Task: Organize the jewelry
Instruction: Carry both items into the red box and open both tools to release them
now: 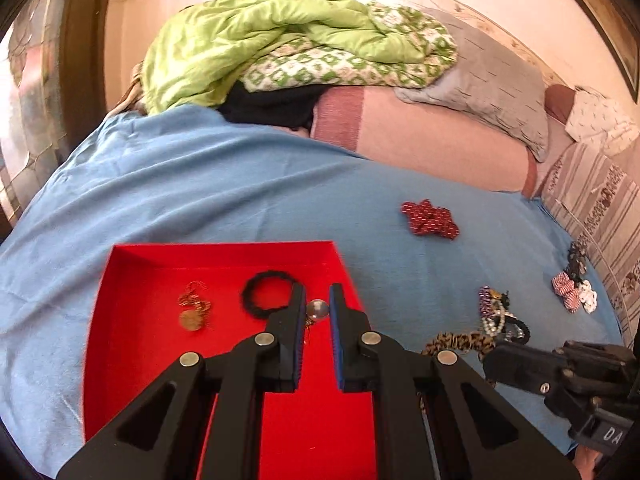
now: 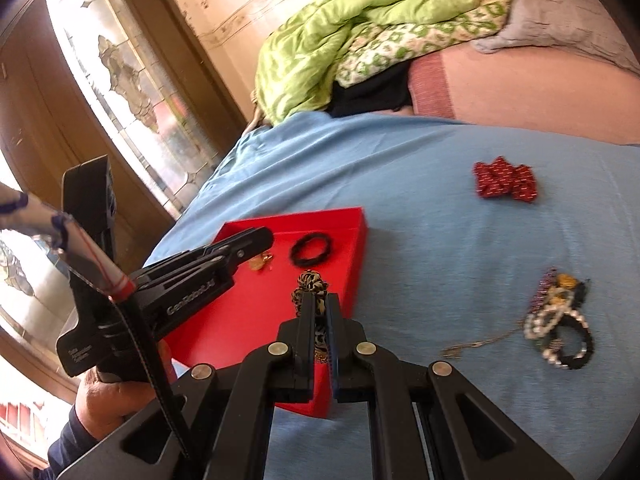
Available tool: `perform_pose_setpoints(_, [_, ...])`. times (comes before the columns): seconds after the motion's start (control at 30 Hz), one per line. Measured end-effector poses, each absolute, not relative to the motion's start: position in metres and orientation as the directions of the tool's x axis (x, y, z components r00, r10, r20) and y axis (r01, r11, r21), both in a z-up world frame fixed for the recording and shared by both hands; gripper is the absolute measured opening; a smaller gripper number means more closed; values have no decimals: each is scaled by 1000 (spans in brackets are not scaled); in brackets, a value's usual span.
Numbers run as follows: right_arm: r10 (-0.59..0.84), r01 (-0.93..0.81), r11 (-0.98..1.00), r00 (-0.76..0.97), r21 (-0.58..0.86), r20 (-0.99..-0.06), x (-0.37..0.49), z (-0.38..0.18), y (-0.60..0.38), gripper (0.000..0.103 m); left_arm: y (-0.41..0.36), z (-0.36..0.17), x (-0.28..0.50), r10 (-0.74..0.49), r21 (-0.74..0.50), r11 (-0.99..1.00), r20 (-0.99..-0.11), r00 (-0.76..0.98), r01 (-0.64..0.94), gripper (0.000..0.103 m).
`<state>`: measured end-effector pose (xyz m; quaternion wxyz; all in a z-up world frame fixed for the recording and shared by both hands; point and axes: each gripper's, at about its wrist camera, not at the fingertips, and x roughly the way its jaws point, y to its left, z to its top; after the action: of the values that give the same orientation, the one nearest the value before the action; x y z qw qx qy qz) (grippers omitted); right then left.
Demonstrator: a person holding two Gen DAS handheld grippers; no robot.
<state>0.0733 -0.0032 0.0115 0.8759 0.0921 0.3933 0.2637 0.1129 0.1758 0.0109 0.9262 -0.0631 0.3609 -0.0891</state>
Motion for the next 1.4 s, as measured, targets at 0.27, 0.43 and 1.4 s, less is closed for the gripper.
perform_pose_setpoints(0.27, [567, -425, 818, 489, 387, -662, 78, 1, 39, 6, 224, 5, 109, -169, -212, 977, -666, 726, 33, 11])
perform_pose_setpoints(0.43, [580, -436, 808, 466, 397, -668, 85, -4, 61, 6, 244, 1, 108, -149, -229, 973, -675, 722, -13, 11])
perform_pose_setpoints(1.4, [536, -334, 842, 426, 423, -729, 148, -44, 97, 6, 271, -47, 130, -89, -209, 970, -785, 613, -126, 11])
